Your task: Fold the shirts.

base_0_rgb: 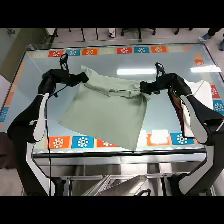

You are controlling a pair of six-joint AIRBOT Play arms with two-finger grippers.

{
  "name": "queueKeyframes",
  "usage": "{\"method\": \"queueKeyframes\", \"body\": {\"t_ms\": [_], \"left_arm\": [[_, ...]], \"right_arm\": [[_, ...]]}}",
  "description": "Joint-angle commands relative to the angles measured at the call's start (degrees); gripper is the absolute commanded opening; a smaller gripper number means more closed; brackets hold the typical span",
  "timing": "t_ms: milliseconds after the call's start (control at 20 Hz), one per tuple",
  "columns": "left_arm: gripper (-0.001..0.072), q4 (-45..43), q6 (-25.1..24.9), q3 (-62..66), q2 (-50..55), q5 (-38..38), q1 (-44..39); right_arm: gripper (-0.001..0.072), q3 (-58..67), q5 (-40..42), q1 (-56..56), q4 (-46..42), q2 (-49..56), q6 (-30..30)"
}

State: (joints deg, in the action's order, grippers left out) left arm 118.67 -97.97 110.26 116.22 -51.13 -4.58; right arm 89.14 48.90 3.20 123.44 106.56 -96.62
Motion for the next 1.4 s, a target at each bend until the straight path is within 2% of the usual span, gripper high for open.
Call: {"method": "queueKeyframes", "body": {"t_ms": [0,50,100,150,200,250,300,450,600,700,900,1050,1100,1150,1200,1300,1350], "left_arm": [[0.0700,-0.15,3.52,3.50,-1.79,-20.63,5.18],[0.0699,-0.11,5.70,3.85,-2.62,-27.67,7.74],[0.0652,-0.15,7.04,3.15,-3.37,-34.45,9.84],[0.0650,-0.17,8.15,0.39,-4.81,-41.11,11.78],[0.0651,-0.17,8.55,-4.17,-7.08,-45.03,13.31],[0.0652,-0.17,8.52,-11.10,-10.69,-45.59,14.53],[0.0652,-0.17,8.46,-18.08,-14.43,-43.43,15.30],[0.0653,-0.02,8.39,-39.80,-25.51,-30.69,16.22],[0.0653,0.07,6.82,-51.76,-29.92,-22.18,15.91],[0.0653,0.33,6.45,-54.75,-30.23,-18.75,15.43],[0.0653,0.46,5.88,-55.30,-28.04,-17.33,14.21],[0.0651,2.49,5.86,-55.21,-26.56,-10.67,13.68],[0.0490,3.19,5.86,-54.71,-26.01,-7.78,13.68],[0.0110,2.93,5.84,-53.40,-25.09,-5.79,13.68],[0.0014,2.91,5.55,-51.67,-23.96,-3.91,13.68],[0.0013,2.84,5.55,-46.21,-20.57,-2.91,13.99],[0.0013,2.69,5.55,-42.14,-18.43,-3.45,14.45]], "right_arm": [[0.0019,0.02,0.42,-0.20,0.24,0.52,0.02],[0.0019,0.02,0.66,-0.20,0.22,0.52,-0.02],[0.0018,0.02,0.76,-0.17,0.24,0.52,-0.22],[0.0019,0.02,0.94,-0.17,0.24,0.52,-0.24],[0.0018,0.02,1.44,-0.17,0.22,0.52,-0.24],[0.0019,0.02,2.16,-0.17,0.24,0.52,-0.44],[0.0019,0.02,2.89,-0.17,0.24,0.52,-0.66],[0.0019,0.02,3.82,-0.17,0.24,0.52,-0.63],[0.0019,0.02,4.35,-0.17,0.92,0.52,-0.63],[0.0019,0.02,4.55,-0.17,1.33,0.46,-0.63],[0.0019,0.02,4.66,-0.20,1.31,-0.13,-0.63],[0.0019,0.02,4.87,-0.20,1.31,-0.48,-0.63],[0.0019,0.02,5.07,-0.35,1.29,-0.68,-0.61],[0.0018,0.02,5.38,-0.59,1.27,-1.16,-0.59],[0.0018,0.00,6.54,-1.01,1.20,-1.77,-0.57],[0.0017,0.00,12.63,-1.86,-3.23,-3.74,2.86],[0.0017,-0.07,17.29,-2.10,-9.05,-5.35,5.53]]}}
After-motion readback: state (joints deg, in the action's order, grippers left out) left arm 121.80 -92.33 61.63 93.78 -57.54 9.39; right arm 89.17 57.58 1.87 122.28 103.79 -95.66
